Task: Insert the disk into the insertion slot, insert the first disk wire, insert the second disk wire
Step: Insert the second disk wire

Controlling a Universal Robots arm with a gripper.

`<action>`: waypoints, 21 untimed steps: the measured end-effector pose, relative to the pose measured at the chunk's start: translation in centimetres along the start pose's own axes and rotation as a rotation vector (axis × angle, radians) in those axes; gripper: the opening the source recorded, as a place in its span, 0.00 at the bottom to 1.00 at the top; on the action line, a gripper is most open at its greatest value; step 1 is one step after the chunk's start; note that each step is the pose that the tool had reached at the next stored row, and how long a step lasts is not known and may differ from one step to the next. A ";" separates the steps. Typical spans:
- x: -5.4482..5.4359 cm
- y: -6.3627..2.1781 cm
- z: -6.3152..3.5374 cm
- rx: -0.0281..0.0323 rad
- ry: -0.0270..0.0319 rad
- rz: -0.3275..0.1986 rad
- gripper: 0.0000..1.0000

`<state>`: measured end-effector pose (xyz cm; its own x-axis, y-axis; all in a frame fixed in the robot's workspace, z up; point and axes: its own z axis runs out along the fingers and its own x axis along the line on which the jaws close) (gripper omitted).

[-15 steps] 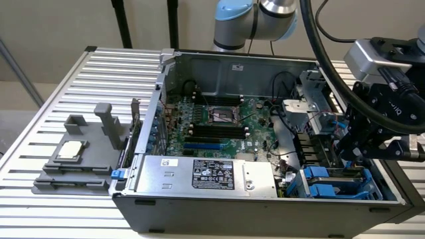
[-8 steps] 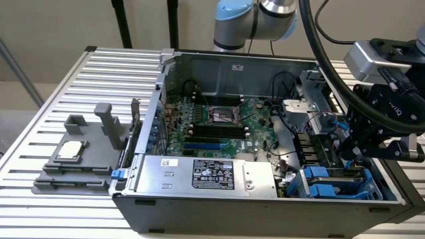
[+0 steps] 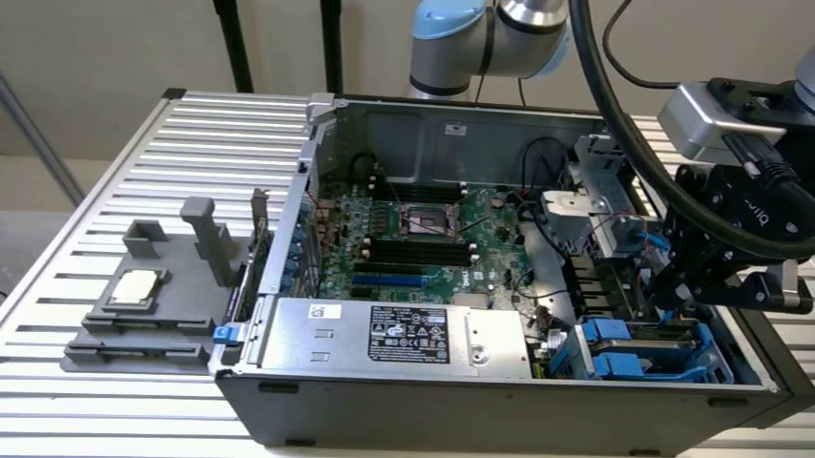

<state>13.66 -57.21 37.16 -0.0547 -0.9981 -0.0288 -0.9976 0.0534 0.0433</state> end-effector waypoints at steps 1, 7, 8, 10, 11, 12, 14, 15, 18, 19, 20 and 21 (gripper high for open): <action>0.1 0.07 0.02 0.0000 -0.0006 0.000 0.16; 0.8 0.25 0.44 0.0036 -0.0189 -0.009 0.16; 0.9 0.27 0.55 0.0049 -0.0232 -0.012 0.16; 1.0 0.32 0.75 0.0074 -0.0314 -0.019 0.16; 1.0 0.34 0.85 0.0087 -0.0355 -0.023 0.16; 1.1 0.36 0.96 0.0099 -0.0395 -0.026 0.16; 1.1 0.38 1.16 0.0121 -0.0460 -0.034 0.16; 1.2 0.37 1.27 0.0131 -0.0490 -0.037 0.16; 1.3 0.35 1.57 0.0146 -0.0558 -0.044 0.16; 1.4 0.35 1.66 0.0149 -0.0581 -0.046 0.16; 1.5 0.34 1.74 0.0150 -0.0601 -0.048 0.16; 1.6 0.33 1.82 0.0151 -0.0619 -0.050 0.16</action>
<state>13.17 -58.72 35.32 -0.0072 -0.9957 -0.0922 -0.9997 0.0049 0.0252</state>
